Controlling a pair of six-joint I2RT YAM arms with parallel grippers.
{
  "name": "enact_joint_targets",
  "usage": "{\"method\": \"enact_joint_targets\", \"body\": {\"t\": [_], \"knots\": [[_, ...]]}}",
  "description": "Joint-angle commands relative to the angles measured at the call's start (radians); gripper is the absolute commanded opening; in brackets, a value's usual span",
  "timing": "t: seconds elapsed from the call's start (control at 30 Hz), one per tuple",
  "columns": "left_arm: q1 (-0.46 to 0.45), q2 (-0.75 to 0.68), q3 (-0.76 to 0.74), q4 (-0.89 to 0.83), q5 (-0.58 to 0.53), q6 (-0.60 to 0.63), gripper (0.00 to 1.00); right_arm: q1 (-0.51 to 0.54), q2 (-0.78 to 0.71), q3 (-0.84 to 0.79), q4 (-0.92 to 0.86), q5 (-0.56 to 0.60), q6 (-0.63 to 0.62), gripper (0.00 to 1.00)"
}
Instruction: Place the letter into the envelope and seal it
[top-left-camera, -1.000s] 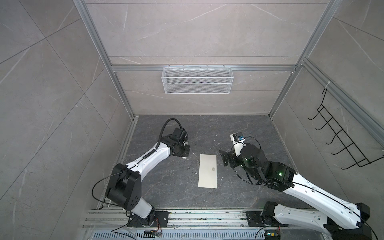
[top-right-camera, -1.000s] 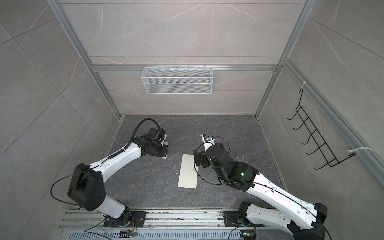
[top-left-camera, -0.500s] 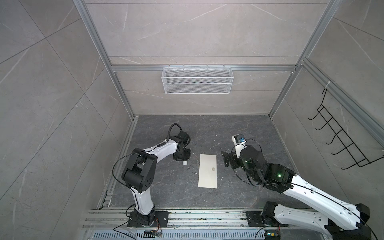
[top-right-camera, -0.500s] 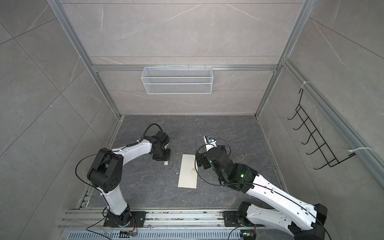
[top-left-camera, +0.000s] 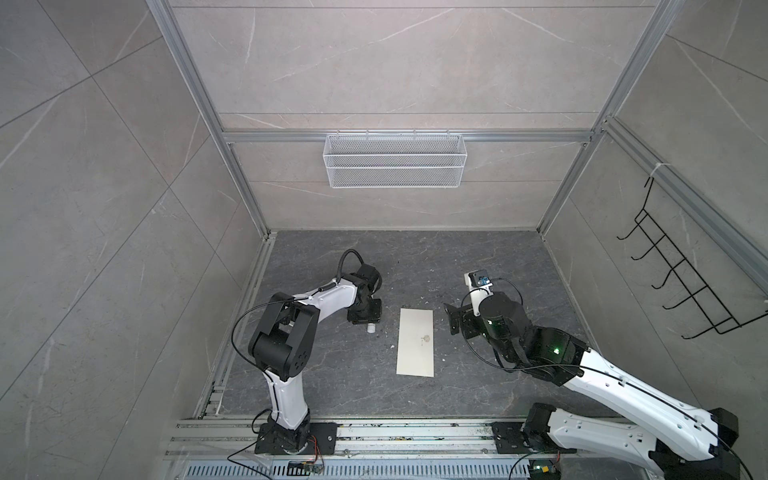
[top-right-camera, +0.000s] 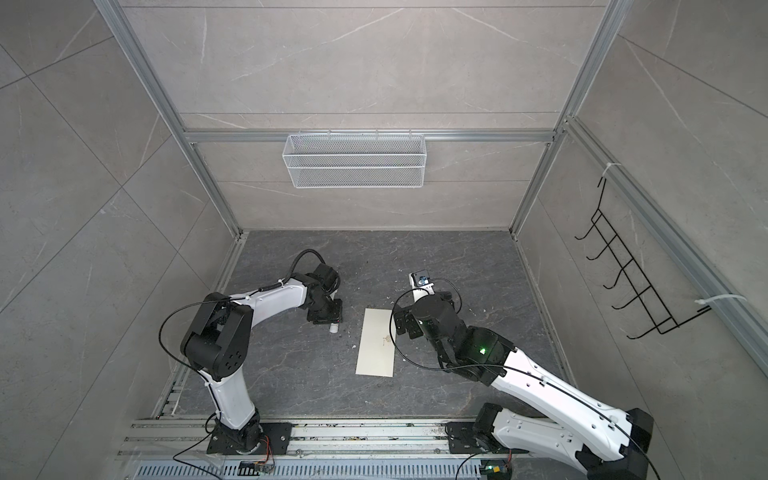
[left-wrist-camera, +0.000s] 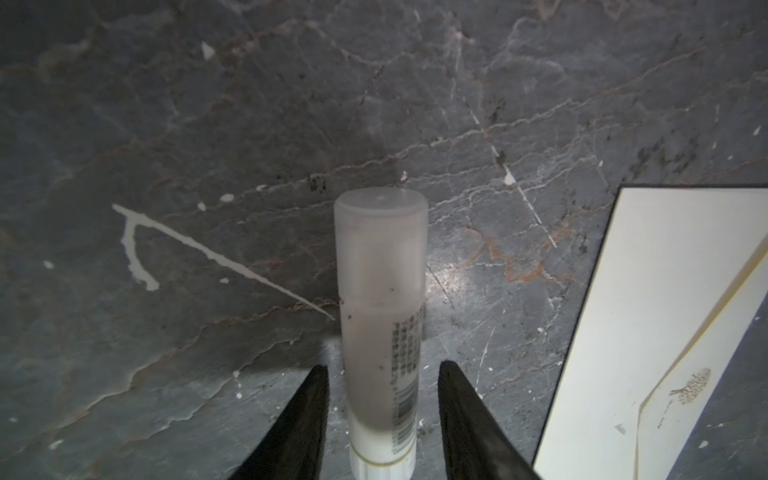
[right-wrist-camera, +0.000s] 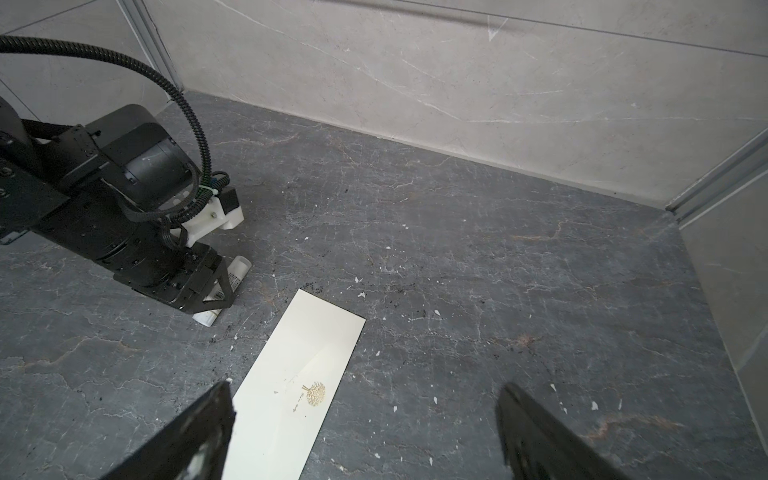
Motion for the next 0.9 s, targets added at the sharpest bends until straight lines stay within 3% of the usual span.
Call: {"method": "enact_joint_targets", "body": {"t": [0.0, 0.23, 0.43, 0.53, 0.67, 0.77, 0.87], "knots": [[0.007, -0.01, -0.009, 0.015, 0.02, -0.019, 0.51, -0.021, -0.01, -0.013, -0.012, -0.022, 0.0, 0.99], [0.008, -0.106, -0.029, 0.044, -0.003, -0.041, 0.57, -0.08, -0.027, -0.037, -0.006, -0.059, 0.0, 0.99], [0.008, -0.317, -0.047, 0.057, -0.092, -0.006, 0.67, -0.178, -0.068, -0.102, 0.08, -0.069, -0.029, 0.99], [0.008, -0.481, -0.111, 0.107, -0.223, 0.026, 0.78, -0.272, -0.07, -0.174, 0.158, -0.018, -0.029, 0.99], [0.008, -0.719, -0.315, 0.303, -0.504, 0.102, 0.97, -0.387, -0.003, -0.274, 0.303, 0.081, -0.056, 0.99], [0.012, -0.845, -0.497, 0.514, -0.71, 0.201, 0.99, -0.471, 0.074, -0.323, 0.394, 0.076, -0.059, 1.0], [0.025, -0.883, -0.655, 0.754, -0.843, 0.314, 0.99, -0.54, 0.161, -0.376, 0.51, 0.079, -0.063, 1.0]]}}
